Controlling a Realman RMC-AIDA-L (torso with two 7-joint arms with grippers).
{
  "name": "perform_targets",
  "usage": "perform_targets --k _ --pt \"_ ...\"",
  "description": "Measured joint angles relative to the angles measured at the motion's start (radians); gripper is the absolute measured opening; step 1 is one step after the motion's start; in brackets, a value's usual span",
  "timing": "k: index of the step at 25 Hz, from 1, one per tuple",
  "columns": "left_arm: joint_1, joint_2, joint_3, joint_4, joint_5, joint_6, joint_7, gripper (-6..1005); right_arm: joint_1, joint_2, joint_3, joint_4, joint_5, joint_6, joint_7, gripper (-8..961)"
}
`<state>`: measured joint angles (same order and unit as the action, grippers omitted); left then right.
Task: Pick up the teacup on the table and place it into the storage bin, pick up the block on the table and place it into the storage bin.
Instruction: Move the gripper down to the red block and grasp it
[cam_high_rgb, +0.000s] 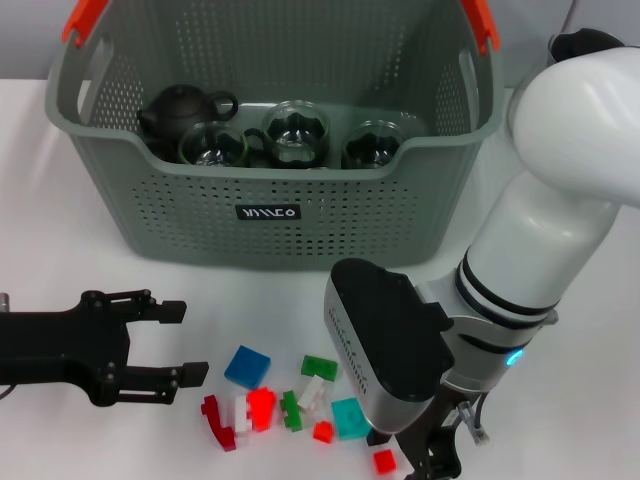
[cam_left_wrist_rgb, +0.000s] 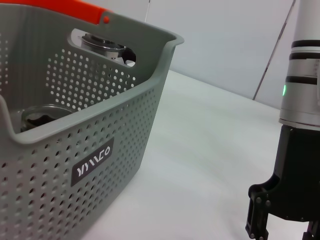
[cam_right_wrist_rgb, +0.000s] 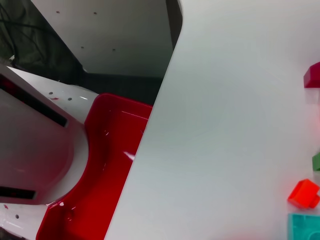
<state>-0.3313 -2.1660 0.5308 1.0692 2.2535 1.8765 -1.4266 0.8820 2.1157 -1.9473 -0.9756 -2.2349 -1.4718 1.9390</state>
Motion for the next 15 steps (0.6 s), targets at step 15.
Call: perform_targets --k 15 --pt "-0.003 0.000 -0.001 -0.010 0.000 -0.001 -0.001 827 0.000 0.001 -0.002 0.000 0.000 0.000 0.000 605"
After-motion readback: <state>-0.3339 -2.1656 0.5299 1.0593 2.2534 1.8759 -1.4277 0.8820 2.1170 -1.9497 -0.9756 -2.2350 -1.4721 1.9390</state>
